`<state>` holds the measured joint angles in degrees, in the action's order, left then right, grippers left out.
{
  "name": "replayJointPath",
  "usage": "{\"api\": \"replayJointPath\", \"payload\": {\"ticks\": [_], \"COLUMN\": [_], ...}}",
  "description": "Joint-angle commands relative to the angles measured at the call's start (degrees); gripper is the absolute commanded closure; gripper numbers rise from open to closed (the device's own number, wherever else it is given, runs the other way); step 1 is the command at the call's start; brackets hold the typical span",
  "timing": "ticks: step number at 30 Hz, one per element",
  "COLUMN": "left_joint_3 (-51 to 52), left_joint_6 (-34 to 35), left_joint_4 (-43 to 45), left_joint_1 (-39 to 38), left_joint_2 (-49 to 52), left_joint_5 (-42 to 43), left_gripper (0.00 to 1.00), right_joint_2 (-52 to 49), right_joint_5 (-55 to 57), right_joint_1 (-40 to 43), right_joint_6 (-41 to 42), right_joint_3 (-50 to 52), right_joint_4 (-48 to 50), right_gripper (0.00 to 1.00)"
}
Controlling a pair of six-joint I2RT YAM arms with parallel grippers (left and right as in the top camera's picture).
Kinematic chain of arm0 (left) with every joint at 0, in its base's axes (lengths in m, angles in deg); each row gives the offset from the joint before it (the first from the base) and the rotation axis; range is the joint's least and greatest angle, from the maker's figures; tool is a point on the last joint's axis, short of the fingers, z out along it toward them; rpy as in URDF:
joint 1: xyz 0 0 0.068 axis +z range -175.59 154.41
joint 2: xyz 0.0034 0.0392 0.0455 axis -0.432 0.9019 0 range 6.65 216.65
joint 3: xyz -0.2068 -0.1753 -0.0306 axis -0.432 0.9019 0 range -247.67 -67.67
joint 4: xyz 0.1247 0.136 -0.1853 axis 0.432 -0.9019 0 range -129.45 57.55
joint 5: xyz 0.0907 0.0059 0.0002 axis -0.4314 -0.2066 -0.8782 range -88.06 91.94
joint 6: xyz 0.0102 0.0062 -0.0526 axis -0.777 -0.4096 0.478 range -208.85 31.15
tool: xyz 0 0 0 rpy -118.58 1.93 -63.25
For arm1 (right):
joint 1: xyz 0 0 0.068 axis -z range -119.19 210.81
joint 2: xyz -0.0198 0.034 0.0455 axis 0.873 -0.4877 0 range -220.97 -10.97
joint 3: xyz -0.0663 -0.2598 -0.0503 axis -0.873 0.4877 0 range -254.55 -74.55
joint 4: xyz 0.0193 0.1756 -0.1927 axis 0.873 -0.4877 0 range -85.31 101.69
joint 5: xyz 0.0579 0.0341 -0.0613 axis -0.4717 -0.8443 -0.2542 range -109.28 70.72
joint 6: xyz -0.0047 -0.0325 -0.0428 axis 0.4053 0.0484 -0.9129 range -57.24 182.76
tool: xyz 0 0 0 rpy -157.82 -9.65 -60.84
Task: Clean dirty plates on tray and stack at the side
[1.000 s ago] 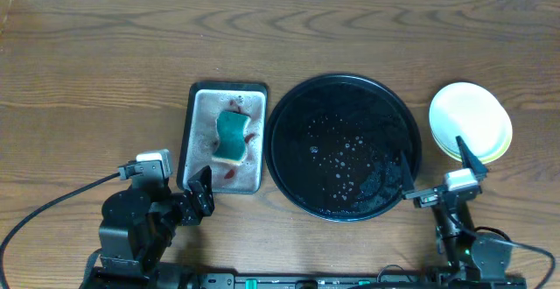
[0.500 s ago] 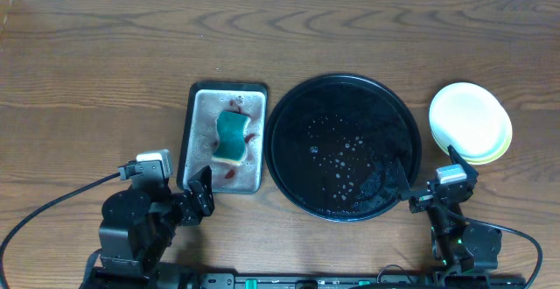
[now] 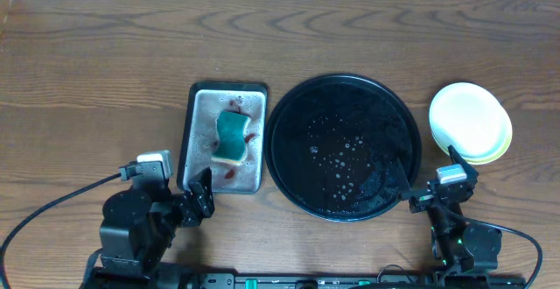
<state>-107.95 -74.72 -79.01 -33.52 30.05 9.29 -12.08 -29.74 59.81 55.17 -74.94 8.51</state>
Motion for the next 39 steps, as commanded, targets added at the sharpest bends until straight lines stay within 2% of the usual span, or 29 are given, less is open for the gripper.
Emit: {"api": "replayJointPath", "payload": {"ticks": [1, 5, 14, 20, 24, 29, 39], "left_joint_3": [1.4, 7.9, 27.3, 39.4, 40.0, 40.0, 40.0], "left_joint_6": [-5.8, -13.5, -14.8, -15.7, -18.4, -17.9, -18.0], "left_joint_4": [1.1, 10.2, 31.4, 52.0, 50.2, 42.9, 43.2], "left_joint_1": [1.4, 3.9, 5.1, 5.1, 5.1, 5.1, 5.1], "left_joint_2": [-1.1, -6.0, -21.2, -23.3, -23.3, -23.3, -21.4], "left_joint_5": [-1.3, 0.0, -0.3, -0.1, -0.1, 0.8, 0.8], "left_gripper": [0.16, 0.16, 0.16, 0.16, 0.16, 0.16, 0.16], "right_joint_2": [0.0, 0.0, 0.0, 0.0, 0.0, 0.0, 0.0], "right_joint_5": [0.6, 0.6, 0.6, 0.6, 0.6, 0.6, 0.6], "right_joint_1": [-0.5, -0.5, -0.5, -0.5, -0.5, -0.5, -0.5], "right_joint_6": [0.0, 0.0, 0.0, 0.0, 0.0, 0.0, 0.0], "right_joint_3": [0.1, 0.1, 0.1, 0.1, 0.1, 0.1, 0.1], "right_joint_4": [-0.3, -0.3, -0.3, -0.3, -0.3, -0.3, -0.3], "right_gripper": [0.01, 0.01, 0.01, 0.01, 0.01, 0.01, 0.01]}}
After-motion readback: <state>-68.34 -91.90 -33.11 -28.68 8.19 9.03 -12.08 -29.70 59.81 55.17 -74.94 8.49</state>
